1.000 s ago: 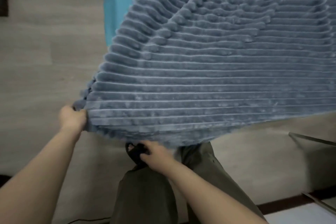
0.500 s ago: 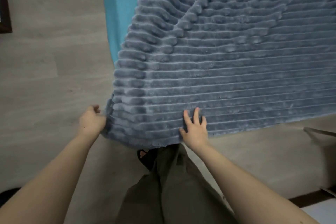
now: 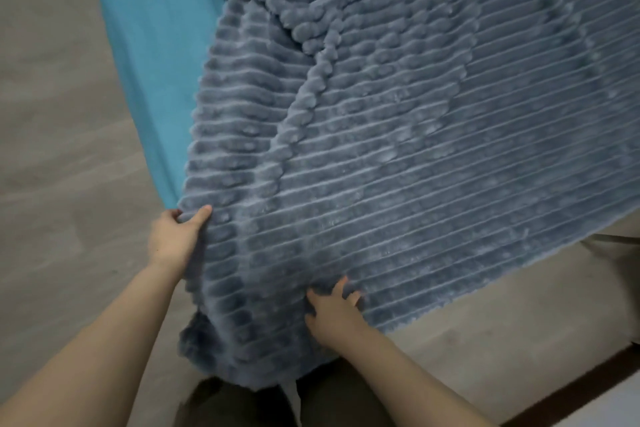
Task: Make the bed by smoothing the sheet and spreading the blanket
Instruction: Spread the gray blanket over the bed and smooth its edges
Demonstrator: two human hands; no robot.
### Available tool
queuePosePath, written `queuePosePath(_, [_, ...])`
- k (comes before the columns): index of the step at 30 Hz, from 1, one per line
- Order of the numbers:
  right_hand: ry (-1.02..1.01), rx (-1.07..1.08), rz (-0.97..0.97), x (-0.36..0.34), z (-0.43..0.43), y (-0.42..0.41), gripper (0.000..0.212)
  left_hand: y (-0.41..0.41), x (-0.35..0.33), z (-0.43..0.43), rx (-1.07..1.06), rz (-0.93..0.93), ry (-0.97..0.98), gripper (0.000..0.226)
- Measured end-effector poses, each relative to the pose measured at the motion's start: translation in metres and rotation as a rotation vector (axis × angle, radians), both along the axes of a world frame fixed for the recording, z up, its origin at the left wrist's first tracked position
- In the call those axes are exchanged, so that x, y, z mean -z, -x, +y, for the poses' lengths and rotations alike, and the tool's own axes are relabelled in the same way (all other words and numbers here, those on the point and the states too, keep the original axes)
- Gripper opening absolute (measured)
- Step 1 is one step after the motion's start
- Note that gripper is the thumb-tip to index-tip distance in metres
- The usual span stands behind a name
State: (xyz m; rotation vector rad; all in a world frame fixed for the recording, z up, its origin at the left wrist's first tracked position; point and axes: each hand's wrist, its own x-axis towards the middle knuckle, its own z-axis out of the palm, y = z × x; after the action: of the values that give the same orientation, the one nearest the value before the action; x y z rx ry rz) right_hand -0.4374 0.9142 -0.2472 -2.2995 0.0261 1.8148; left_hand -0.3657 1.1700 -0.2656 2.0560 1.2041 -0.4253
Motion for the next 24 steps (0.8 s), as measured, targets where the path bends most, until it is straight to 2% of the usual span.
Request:
queuePosePath(3, [0.004, 0.098, -0.213, -0.009, 0.011, -0.027, 0.034, -0.012, 0.0, 0.006, 0.012, -0.048, -0.127, 0.055])
queuePosePath(6, [-0.006, 0.206, -0.376, -0.012, 0.02, -0.057, 0.029, -0.023, 0.001, 0.007, 0.108, -0.081, 0.009, 0.044])
queuePosePath(9, [-0.102, 0.336, -0.415, -0.012, 0.038, -0.078, 0.042, -0.03, 0.0, 0.006, 0.214, -0.085, 0.189, 0.031])
queuePosePath(12, [-0.291, 0.54, -0.427, -0.011, 0.077, -0.094, 0.06, -0.031, -0.005, 0.003, 0.487, -0.142, 0.196, 0.02])
queuePosePath(15, [-0.39, 0.715, -0.478, -0.013, 0.131, -0.109, 0.068, -0.025, -0.019, 0.003, 0.749, -0.255, 0.315, 0.031])
queuePosePath(16, [-0.386, 0.812, -0.5, -0.013, 0.147, -0.114, 0.067, -0.021, -0.023, 0.006, 0.766, -0.269, 0.413, 0.036])
queuePosePath(18, [-0.327, 0.961, -0.543, -0.014, 0.169, -0.125, 0.061, -0.014, -0.031, 0.02, 0.735, -0.229, 0.566, 0.033])
queuePosePath(20, [-0.304, 1.09, -0.578, -0.014, 0.176, -0.132, 0.047, -0.007, -0.034, 0.045, 0.745, -0.153, 0.672, 0.028])
queuePosePath(22, [-0.323, 1.333, -0.568, -0.017, 0.175, -0.132, 0.034, -0.002, -0.033, 0.077, 0.819, -0.11, 0.67, 0.036])
queuePosePath(24, [-0.221, 1.452, -0.543, -0.018, 0.17, -0.126, 0.029, -0.001, -0.031, 0.109, 0.85, -0.123, 0.604, 0.041])
